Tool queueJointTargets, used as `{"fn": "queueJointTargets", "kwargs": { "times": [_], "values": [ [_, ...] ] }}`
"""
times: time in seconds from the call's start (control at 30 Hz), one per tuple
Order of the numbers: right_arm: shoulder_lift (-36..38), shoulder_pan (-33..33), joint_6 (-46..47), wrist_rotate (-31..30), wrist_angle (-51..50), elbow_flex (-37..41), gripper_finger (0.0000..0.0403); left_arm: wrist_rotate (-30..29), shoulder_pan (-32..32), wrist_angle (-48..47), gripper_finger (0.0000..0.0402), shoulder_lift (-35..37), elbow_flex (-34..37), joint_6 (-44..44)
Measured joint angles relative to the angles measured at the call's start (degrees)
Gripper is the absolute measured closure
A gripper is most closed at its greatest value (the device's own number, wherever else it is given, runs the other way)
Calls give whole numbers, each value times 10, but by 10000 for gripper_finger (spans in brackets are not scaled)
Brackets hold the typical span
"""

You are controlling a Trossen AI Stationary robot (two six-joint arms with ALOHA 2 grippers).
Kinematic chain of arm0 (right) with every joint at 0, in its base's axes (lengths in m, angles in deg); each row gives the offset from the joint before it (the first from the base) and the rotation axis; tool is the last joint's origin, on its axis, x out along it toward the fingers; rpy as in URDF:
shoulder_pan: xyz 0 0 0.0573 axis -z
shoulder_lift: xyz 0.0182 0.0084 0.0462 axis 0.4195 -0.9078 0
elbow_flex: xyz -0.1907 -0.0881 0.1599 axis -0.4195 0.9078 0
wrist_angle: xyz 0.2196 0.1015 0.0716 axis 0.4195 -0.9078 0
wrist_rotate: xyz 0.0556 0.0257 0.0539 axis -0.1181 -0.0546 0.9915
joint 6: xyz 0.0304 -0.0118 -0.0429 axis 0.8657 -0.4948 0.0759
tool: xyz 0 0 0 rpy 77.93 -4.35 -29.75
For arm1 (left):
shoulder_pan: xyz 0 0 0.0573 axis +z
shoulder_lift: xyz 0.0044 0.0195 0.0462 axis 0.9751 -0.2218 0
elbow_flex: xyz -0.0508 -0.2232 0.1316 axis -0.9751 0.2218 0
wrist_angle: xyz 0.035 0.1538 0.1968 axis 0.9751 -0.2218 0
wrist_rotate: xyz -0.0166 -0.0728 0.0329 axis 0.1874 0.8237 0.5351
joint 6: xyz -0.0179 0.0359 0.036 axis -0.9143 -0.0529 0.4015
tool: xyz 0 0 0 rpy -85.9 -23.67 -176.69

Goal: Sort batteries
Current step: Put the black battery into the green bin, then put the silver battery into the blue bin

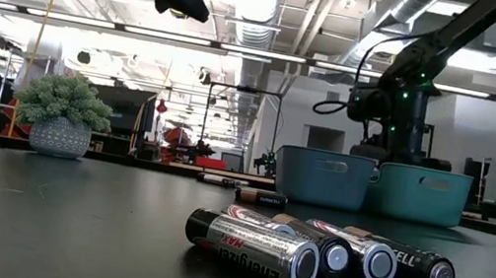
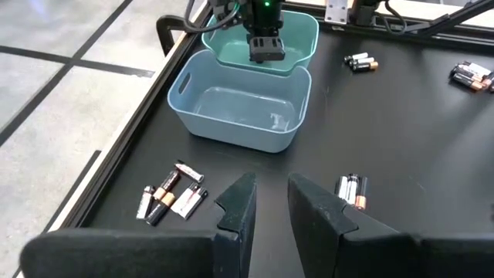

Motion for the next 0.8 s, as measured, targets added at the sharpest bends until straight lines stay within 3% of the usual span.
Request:
{"fn": "queueJointTargets", "kwargs": {
  "times": [0.8],
  "values": [
    [84, 0, 2, 0, -26, 0, 265, 0, 0, 3, 331, 0, 0, 0]
  ]
}}
